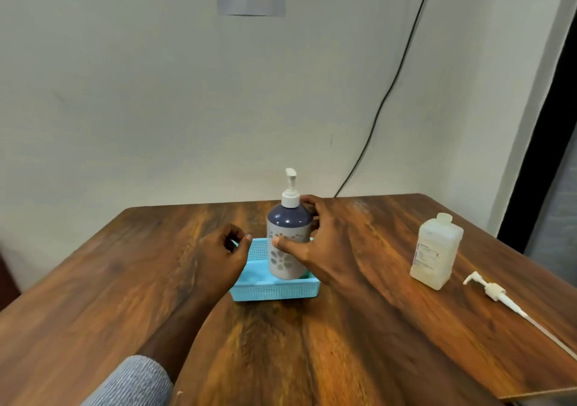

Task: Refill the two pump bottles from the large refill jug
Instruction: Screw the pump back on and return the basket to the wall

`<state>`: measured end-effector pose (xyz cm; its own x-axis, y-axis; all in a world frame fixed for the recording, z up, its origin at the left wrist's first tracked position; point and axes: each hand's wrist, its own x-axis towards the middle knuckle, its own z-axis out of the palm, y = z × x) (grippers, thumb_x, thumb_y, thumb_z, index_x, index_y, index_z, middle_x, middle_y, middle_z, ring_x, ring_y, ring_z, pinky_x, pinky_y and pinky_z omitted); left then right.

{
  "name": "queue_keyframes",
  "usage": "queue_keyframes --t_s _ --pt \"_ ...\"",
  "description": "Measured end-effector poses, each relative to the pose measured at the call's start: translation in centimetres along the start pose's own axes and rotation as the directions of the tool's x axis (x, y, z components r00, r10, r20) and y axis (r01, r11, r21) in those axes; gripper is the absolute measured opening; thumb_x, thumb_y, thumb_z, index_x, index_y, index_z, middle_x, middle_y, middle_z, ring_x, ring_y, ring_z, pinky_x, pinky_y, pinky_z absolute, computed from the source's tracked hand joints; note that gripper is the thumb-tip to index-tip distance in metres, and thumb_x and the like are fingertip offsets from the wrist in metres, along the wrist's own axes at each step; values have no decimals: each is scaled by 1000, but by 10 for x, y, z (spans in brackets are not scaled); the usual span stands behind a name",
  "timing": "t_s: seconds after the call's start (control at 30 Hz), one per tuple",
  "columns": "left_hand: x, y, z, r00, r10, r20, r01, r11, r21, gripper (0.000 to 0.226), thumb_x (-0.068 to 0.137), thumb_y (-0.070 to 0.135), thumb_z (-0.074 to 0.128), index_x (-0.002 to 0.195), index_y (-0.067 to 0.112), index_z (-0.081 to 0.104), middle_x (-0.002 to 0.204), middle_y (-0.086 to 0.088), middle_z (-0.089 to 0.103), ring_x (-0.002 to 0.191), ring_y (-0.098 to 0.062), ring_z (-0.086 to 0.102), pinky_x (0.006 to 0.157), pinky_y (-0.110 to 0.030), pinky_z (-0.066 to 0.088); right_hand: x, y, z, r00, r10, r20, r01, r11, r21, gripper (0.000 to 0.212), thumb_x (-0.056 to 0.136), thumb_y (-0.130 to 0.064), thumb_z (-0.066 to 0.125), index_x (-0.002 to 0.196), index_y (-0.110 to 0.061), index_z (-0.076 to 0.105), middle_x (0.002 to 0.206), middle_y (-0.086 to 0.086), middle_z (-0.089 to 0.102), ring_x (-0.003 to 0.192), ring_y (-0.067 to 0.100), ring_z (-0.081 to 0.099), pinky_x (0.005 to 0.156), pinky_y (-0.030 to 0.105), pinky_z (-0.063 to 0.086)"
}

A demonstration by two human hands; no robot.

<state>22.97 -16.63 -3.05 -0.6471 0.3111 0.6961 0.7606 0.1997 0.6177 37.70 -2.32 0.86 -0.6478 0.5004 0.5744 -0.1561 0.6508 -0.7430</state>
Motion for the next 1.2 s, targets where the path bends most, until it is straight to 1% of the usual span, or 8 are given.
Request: queue_keyframes --t_s 0.07,0.17,0.33,0.7,0.9,0.97,1.07,1.2 --pt "0 -9 -8 1000 -22 -6 21 999 -25 23 86 16 75 72 25 59 64 8 60 58 -10 58 49 -21 44 5 -5 25 1000 -9 22 10 1000 -19 66 66 -35 92 119 -33 52 109 -23 58 93 -9 59 83 11 50" --pt "-2 -19 -21 998 -57 -6 57 997 -49 27 85 13 75 71 28 57 66 8 60 63 -7 58 49 -13 42 8 -4 56 1000 0 0 0 998 -69 62 61 -44 89 110 -40 52 106 -21 61 98 4 62 88 27 55" --pt "-3 -40 -33 996 -81 32 82 997 -13 13 85 20 74 78 21 63 72 6 63 67 -12 59 55 -30 50 14 9 86 995 92 37 -86 984 -154 69 58 -42 91 117 -31 57 112 -13 64 101 9 61 86 26 50" --pt "3 -47 -31 987 -74 145 69 997 37 4 87 16 71 87 17 67 79 12 63 71 -8 60 63 -32 55 10 32 113 959 244 146 -192 935 -298 67 63 -47 88 121 -29 60 118 -8 65 106 13 60 89 29 48" --pt "4 -52 -27 979 -133 153 125 990 57 17 92 8 64 86 23 62 82 14 60 76 -6 59 65 -24 51 17 16 119 968 233 88 -161 855 -494 83 68 -78 70 129 -24 57 136 4 49 124 24 51 99 39 46" --pt "2 -52 -28 978 -139 154 132 990 54 14 93 8 62 89 21 63 83 14 59 78 -6 58 67 -23 50 22 12 119 970 230 77 -162 850 -501 81 69 -73 74 129 -22 55 134 4 52 123 24 52 94 37 46" --pt "1 -53 -31 975 -151 164 141 987 73 9 95 8 60 95 16 64 84 16 56 79 -4 55 69 -21 49 29 13 112 963 242 119 -178 903 -391 70 70 -45 85 126 -22 50 125 1 59 114 22 56 88 34 48" --pt "1 -61 -30 971 -172 169 163 984 69 10 94 8 60 96 17 64 85 11 58 79 -7 56 72 -32 53 31 14 106 934 291 208 -240 940 -242 55 81 -21 79 120 -28 40 128 1 59 111 19 57 91 35 49"
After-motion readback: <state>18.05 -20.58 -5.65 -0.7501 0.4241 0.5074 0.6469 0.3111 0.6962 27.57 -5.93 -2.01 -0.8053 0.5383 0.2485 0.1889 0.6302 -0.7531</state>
